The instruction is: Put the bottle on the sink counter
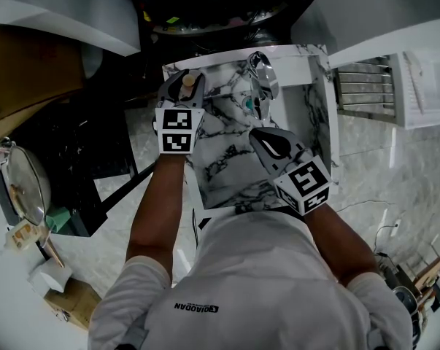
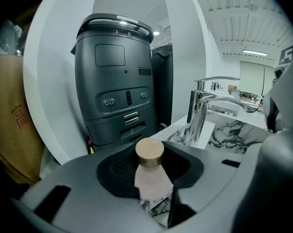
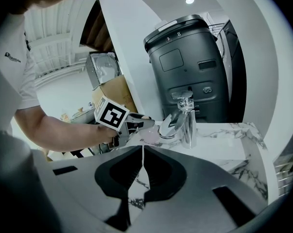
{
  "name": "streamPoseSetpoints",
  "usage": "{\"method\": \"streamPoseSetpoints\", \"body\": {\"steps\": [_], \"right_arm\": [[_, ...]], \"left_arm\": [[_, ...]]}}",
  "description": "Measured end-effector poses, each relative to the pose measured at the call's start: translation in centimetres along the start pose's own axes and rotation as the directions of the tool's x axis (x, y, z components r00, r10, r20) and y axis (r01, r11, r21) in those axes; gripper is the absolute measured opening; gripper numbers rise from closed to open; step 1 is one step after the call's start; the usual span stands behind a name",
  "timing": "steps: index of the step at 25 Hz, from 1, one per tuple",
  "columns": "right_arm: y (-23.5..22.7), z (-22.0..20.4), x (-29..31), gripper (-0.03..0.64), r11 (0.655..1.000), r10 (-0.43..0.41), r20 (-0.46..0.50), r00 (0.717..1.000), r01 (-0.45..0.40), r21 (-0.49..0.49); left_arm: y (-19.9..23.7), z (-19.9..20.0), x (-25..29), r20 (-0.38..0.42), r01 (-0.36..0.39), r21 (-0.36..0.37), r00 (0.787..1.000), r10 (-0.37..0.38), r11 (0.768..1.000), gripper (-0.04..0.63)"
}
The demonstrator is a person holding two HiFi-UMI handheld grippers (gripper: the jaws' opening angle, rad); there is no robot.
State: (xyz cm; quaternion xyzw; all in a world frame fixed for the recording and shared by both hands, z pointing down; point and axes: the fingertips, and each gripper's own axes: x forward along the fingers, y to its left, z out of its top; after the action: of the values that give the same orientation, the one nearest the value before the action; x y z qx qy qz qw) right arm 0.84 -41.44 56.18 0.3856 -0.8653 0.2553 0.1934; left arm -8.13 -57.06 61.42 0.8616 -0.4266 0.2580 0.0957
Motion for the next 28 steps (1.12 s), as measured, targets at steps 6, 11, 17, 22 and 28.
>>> {"method": "streamPoseSetpoints", "body": {"steps": [6, 11, 17, 22, 28], "right_arm": [[0.1, -0.3, -0.2, 0.043, 1.000, -0.004, -0.001, 1.000, 0.004, 0.007], [0.5, -0.3, -0.7, 0.043, 1.000, -0.009, 0.000, 1.000, 0.009, 0.003], [1.3, -0.1, -1.4, 0.043, 1.000, -0.012, 0.010, 1.000, 0.013, -0.008], [2.0, 0.2, -2.3, 0.043, 1.000, -0.017, 0.025, 1.000, 0.018, -0.021], [3.2, 0.5, -3.5, 0.043, 0.999, -0.020, 0.046, 0.999, 0.021, -0.026]], "left_arm": [[-0.1, -0.1, 0.1, 0.001, -0.011, 0.053, 1.000, 0.011, 0.999, 0.147], [-0.7, -0.3, 0.2, -0.032, 0.021, 0.061, 0.999, -0.019, 0.998, 0.184], [-0.8, 0.3, -0.8, -0.021, 0.008, 0.060, 1.000, -0.006, 0.998, 0.224], [-0.9, 2.0, -2.6, 0.013, 0.004, 0.082, 1.000, -0.005, 0.997, 0.233], [-1.5, 3.0, -5.5, 0.025, 0.007, 0.026, 1.000, -0.008, 1.000, 0.233]]}}
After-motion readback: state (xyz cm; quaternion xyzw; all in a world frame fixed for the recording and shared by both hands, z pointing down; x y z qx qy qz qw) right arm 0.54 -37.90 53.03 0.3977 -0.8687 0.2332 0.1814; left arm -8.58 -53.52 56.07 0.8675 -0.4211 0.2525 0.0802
